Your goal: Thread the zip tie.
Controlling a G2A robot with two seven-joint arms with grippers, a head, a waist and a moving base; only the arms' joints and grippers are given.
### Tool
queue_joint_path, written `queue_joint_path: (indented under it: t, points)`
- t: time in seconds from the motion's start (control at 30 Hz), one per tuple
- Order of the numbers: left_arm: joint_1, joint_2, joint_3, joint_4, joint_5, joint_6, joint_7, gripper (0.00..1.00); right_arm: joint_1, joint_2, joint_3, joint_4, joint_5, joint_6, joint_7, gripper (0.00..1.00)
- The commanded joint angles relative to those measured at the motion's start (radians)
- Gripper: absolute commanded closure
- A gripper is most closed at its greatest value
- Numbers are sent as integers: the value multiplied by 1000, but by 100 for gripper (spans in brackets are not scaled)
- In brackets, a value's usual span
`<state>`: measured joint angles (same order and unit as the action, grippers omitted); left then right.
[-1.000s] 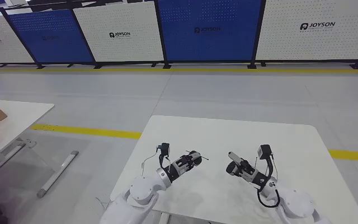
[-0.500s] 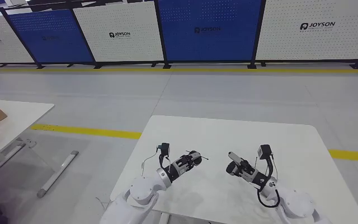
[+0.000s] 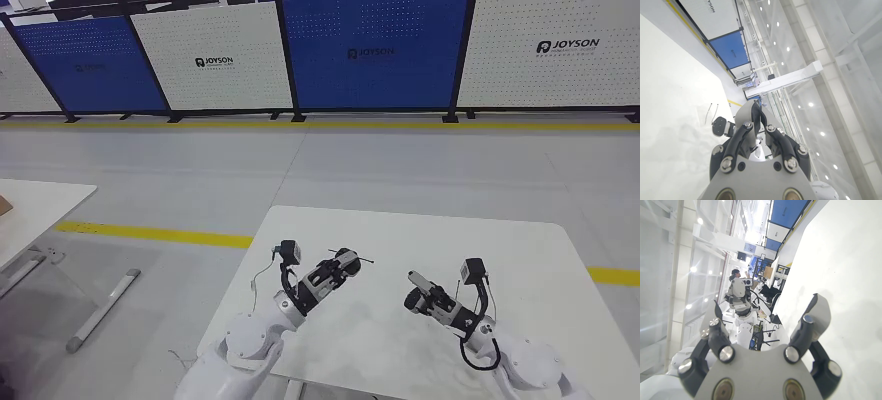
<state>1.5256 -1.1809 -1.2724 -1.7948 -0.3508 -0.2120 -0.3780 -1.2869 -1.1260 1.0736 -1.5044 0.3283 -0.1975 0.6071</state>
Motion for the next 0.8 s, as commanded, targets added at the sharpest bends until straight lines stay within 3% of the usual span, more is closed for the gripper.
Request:
queue_joint_path:
  t: [0.0, 0.1, 0.43, 0.5, 0.77]
  points:
    - [12, 4, -21, -33, -29, 2, -34, 100, 0, 0, 0, 0, 0, 0, 0, 0]
    - [29, 8, -44, -54, -54, 18, -47, 100, 0, 0, 0, 0, 0, 0, 0, 0]
    - [29, 8, -42, -53, -58, 20, -42, 100, 0, 0, 0, 0, 0, 0, 0, 0]
    - [30, 6, -45, -63, -84, 3, -26, 100, 0, 0, 0, 0, 0, 0, 0, 0]
    - [77, 10, -109, -198, -148, -85, -32, 100, 0, 0, 0, 0, 0, 0, 0, 0]
